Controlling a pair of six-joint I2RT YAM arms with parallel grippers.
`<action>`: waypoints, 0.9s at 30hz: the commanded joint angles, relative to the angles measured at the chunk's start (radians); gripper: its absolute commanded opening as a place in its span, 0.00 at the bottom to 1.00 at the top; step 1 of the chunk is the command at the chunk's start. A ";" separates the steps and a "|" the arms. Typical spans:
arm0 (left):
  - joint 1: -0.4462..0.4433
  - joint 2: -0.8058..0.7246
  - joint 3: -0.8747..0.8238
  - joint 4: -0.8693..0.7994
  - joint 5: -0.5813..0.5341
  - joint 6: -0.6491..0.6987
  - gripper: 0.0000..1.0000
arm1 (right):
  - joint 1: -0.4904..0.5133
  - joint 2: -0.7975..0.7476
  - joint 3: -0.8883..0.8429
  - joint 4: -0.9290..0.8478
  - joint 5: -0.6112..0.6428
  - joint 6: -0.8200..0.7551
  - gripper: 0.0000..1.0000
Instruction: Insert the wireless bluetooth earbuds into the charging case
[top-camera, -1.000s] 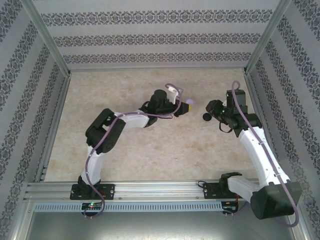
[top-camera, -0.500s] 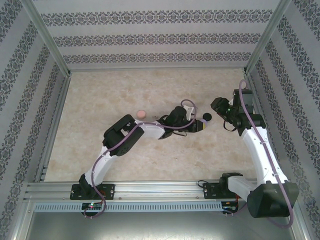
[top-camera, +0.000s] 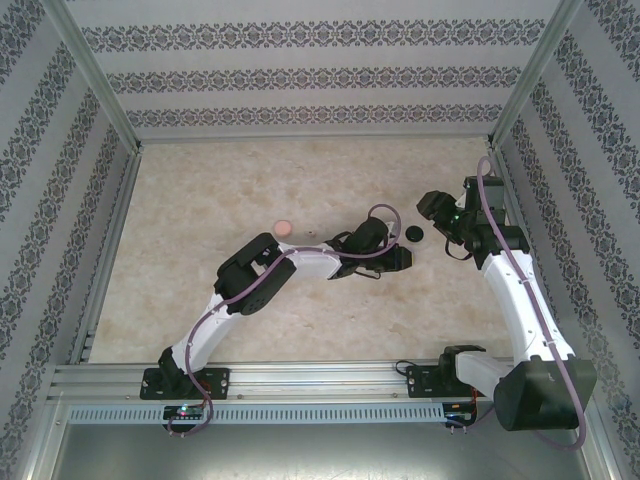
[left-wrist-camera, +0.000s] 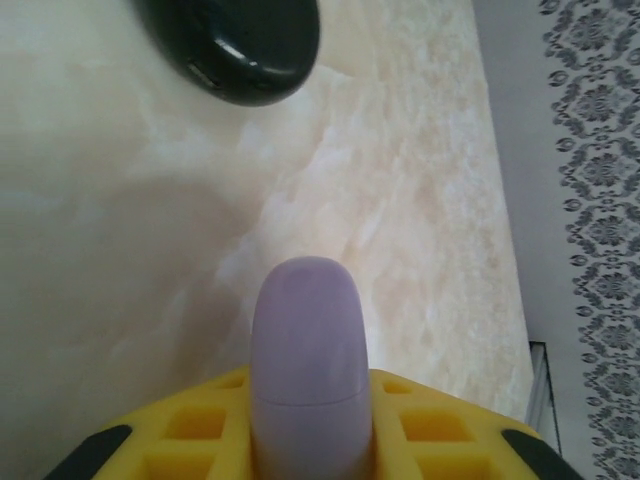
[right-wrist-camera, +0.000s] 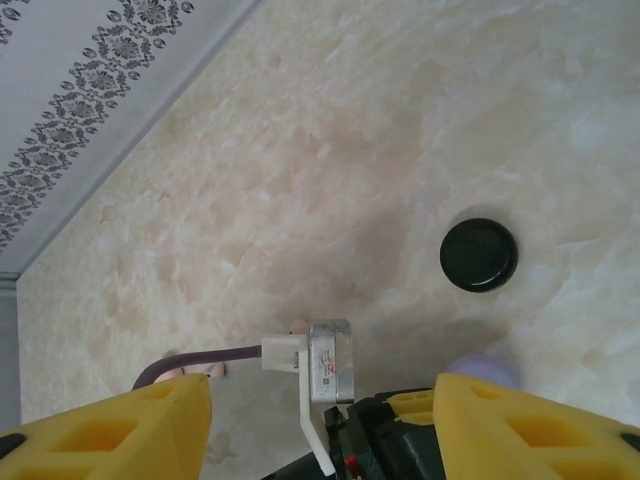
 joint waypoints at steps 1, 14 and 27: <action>-0.011 0.021 0.033 -0.134 -0.030 -0.038 0.30 | -0.015 -0.003 0.028 0.012 -0.024 0.012 0.63; -0.011 -0.016 0.111 -0.474 -0.115 -0.027 0.58 | -0.027 -0.030 0.058 -0.001 -0.039 0.018 0.73; -0.027 -0.168 0.126 -0.661 -0.282 0.112 0.88 | -0.047 -0.056 0.066 -0.009 -0.049 0.027 0.77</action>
